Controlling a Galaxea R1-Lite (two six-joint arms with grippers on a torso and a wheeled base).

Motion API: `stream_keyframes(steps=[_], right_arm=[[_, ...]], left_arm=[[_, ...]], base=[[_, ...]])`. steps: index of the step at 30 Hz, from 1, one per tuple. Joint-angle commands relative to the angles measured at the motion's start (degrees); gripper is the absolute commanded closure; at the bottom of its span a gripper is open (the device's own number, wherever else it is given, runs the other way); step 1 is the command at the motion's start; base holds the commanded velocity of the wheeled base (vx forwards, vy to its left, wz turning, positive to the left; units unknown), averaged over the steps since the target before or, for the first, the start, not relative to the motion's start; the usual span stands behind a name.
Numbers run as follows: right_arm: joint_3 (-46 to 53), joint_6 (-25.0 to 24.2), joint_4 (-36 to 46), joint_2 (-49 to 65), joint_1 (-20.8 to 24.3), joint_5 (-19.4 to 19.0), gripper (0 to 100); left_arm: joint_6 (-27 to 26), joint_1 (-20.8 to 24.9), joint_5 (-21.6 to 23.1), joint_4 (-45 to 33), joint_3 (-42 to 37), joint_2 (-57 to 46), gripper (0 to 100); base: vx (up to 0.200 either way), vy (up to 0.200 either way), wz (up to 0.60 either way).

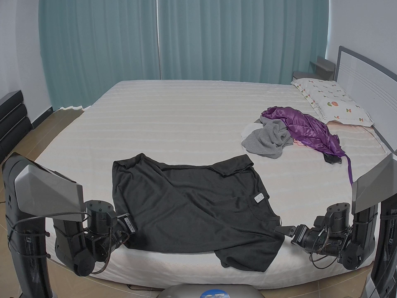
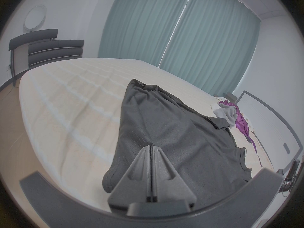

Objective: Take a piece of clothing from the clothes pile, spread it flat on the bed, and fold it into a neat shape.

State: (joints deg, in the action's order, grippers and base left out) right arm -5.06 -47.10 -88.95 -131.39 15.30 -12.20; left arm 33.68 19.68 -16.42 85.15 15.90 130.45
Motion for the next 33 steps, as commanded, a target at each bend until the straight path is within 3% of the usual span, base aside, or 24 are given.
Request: stream_keyframes(steps=[1,8,9,14,21,33], right_arm=[[-0.13,0.0,-0.78,-0.27,-0.01,-0.01,0],[-0.3,0.0,-0.78,-0.8,-0.01,-0.01,0],[-0.3,0.0,-0.78,-0.89,-0.01,-0.01,0],[-0.3,0.0,-0.78,-0.89,-0.09,-0.01,0],[-0.39,-0.09,-0.78,-0.8,-0.27,-0.01,0],[-0.39,-2.55,-0.78,-0.36,-0.18,-0.1,0]], left_arm=[[-0.55,0.8,0.25,-0.16,2.3,3.49,100],[-0.46,3.97,0.6,-0.07,3.35,4.2,100],[-0.46,4.58,0.6,-0.07,3.44,4.28,0],[0.07,5.37,0.78,0.01,4.67,3.85,0],[5.08,4.23,0.95,0.1,4.41,-1.08,0],[11.41,-1.13,3.94,0.1,-3.86,-4.86,0]], base=[[0.0,0.0,0.0],[0.0,0.0,0.0],[0.0,0.0,0.0],[0.0,0.0,0.0],[0.0,0.0,0.0],[0.0,0.0,0.0]])
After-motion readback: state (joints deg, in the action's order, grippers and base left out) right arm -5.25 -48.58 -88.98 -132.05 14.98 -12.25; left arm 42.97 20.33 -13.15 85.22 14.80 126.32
